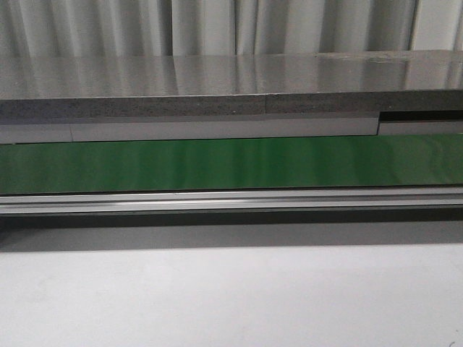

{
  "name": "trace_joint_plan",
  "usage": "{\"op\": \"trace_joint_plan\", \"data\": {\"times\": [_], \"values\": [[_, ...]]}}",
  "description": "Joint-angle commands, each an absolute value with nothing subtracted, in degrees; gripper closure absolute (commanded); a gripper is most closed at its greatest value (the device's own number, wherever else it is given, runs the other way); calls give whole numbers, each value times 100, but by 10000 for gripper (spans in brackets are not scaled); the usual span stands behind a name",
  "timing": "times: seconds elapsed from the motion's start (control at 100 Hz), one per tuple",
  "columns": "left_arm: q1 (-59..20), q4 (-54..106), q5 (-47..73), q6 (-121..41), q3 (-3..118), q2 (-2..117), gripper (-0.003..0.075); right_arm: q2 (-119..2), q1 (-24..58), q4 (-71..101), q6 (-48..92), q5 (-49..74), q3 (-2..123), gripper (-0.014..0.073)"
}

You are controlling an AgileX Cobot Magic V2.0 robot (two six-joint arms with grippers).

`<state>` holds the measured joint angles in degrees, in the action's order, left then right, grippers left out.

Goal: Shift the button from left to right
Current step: 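Lift the button with the right gripper and move it over the green tray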

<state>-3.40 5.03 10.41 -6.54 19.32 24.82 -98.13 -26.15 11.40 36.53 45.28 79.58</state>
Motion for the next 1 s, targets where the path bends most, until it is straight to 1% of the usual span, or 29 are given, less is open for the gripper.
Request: {"op": "trace_joint_plan", "data": {"times": [0.0,0.27,0.6,0.99], "values": [[-385,563,538,-653,2096,2502,740,-9606,-2731,1326,4005,4240,8161,442],[-385,563,538,-653,2096,2502,740,-10023,-2778,1361,4600,4502,8161,442],[-385,563,538,-653,2096,2502,740,-10467,-2851,1102,4605,4512,8161,442],[-385,563,538,-653,2096,2502,740,-10679,-3062,1099,4605,4401,8161,442]]}}
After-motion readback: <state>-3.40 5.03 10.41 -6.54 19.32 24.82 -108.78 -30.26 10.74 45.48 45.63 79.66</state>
